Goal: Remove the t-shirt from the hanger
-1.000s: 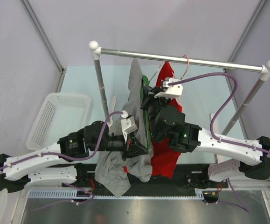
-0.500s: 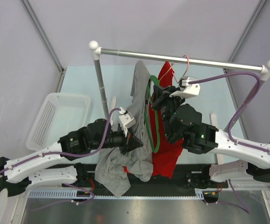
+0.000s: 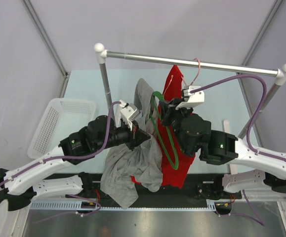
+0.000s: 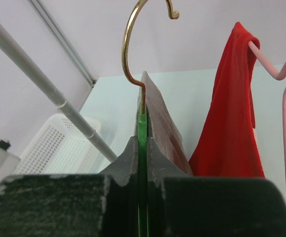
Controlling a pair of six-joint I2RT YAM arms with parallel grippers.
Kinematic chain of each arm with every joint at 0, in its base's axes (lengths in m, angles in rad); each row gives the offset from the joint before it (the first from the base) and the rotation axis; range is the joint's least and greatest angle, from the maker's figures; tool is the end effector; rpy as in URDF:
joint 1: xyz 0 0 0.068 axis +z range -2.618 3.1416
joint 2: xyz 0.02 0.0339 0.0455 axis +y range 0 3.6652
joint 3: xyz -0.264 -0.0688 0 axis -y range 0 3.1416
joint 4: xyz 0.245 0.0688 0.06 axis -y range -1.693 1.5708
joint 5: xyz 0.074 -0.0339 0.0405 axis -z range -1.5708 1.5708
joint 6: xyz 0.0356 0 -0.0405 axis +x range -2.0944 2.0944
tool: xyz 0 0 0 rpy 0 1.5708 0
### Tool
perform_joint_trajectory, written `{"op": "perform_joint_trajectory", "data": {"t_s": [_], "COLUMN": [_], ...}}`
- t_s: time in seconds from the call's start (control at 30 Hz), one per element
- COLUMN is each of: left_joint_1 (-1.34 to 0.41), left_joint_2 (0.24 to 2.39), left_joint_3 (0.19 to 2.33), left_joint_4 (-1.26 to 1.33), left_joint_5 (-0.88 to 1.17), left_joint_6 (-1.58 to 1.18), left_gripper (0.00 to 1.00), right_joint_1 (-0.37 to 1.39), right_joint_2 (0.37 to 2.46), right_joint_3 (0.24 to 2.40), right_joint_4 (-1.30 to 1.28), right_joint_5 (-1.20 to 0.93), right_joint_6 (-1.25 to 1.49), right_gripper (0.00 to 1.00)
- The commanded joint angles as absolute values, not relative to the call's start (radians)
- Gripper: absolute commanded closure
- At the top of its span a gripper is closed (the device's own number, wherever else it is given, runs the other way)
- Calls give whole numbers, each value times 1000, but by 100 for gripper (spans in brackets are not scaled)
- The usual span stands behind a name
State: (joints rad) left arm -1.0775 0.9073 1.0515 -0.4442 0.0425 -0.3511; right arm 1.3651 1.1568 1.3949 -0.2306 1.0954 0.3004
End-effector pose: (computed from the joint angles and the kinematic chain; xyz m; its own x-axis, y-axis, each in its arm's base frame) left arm 0.0914 -0.1733 0.3837 -0.4407 0.0940 -0.8927 0.7962 0.5002 -0.3404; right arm 0.0776 0.2168 0.4720 -0.0774 0.2922 -0.9532 -0.2550 0.9185 0.3023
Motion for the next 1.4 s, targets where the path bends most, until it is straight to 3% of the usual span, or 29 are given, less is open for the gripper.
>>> {"op": "perform_joint_trajectory", "data": {"t_s": [0.0, 0.17, 0.23, 0.47, 0.5, 0.53, 0.63, 0.77, 0.97, 1.1, 1.23, 1.37], "left_joint_1": [-1065, -1042, -1026, -1005, -1005, -1002, -997, -982, -946, -925, -899, -873], "left_joint_2": [926, 951, 956, 974, 976, 976, 969, 1001, 1077, 1109, 1144, 1173], "left_joint_3": [1143, 1173, 1173, 1215, 1229, 1235, 1252, 1296, 1373, 1390, 1405, 1420], "left_joint_4": [-426, -443, -446, -449, -452, -454, -454, -459, -482, -479, -488, -483], "left_joint_5": [-61, -107, -106, -84, -89, -103, -126, -137, -213, -236, -244, -216], "left_joint_6": [-310, -307, -316, -299, -293, -288, -273, -252, -233, -215, -212, -216], "left_gripper": [100, 99, 91, 83, 78, 63, 43, 29, 29, 37, 51, 55], "right_joint_1": [1371, 1371, 1371, 1371, 1373, 1371, 1373, 1371, 1371, 1373, 1373, 1374], "right_joint_2": [1092, 1059, 1049, 1063, 1066, 1065, 1069, 1078, 1078, 1069, 1075, 1075], "right_joint_3": [1402, 1373, 1370, 1387, 1387, 1387, 1387, 1408, 1416, 1410, 1434, 1428], "right_joint_4": [-238, -247, -239, -255, -256, -255, -250, -270, -276, -284, -311, -314], "right_joint_5": [1033, 994, 983, 942, 934, 933, 930, 925, 900, 878, 871, 859], "right_joint_6": [313, 302, 288, 282, 281, 281, 276, 282, 290, 308, 317, 322], "right_gripper": [100, 100, 100, 100, 100, 100, 100, 100, 100, 100, 100, 100]}}
